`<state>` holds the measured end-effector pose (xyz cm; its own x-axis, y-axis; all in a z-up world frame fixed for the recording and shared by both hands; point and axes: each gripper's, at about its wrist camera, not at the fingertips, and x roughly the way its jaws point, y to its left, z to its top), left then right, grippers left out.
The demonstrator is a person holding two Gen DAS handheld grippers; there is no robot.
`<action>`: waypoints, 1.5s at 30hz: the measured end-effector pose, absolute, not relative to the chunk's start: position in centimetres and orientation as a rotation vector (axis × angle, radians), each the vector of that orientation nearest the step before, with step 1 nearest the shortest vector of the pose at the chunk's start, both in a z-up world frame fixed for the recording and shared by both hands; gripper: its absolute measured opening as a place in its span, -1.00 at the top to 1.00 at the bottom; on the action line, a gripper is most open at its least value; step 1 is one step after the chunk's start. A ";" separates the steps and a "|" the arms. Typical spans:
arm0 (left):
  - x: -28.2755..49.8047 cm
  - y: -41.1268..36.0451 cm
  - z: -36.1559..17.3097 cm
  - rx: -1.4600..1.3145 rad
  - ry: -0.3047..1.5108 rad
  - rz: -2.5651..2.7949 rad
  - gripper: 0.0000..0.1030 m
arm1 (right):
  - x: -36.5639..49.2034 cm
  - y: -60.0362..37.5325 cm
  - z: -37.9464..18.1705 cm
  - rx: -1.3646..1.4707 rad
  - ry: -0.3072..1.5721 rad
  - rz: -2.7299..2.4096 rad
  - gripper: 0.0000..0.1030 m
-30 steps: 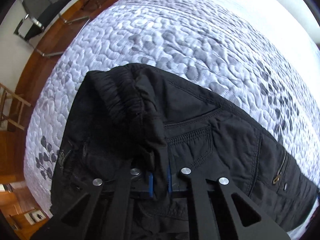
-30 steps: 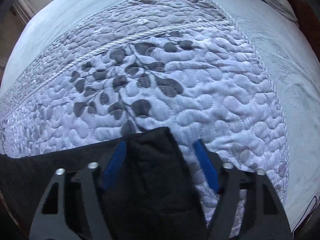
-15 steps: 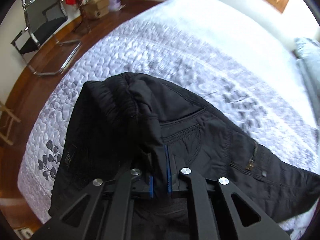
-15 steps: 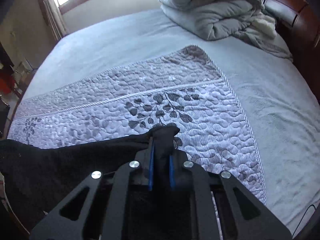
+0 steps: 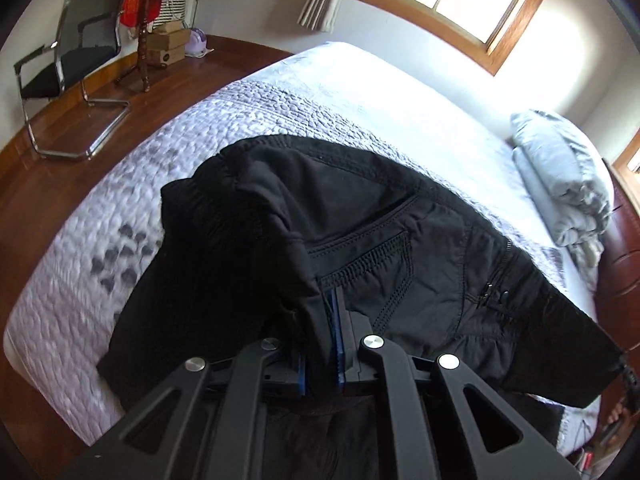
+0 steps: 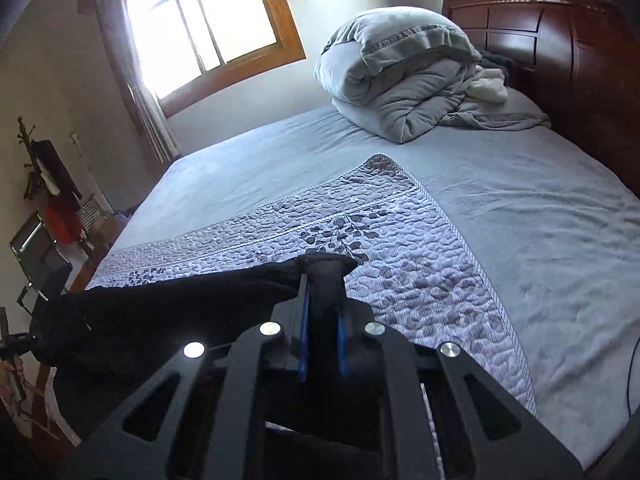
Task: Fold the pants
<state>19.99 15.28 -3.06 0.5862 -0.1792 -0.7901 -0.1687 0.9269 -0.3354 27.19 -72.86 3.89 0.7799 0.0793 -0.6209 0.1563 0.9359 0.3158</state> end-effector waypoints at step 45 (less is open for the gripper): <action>15.3 20.1 -11.3 -1.142 1.141 0.112 -0.52 | 6.3 -71.1 -0.1 0.525 0.795 -0.292 -0.43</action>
<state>15.26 20.14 -11.32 0.4742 -0.4518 -0.7557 -0.5905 0.4734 -0.6536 6.29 -71.15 -0.10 0.6699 -0.0538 -0.7405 0.4381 0.8339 0.3357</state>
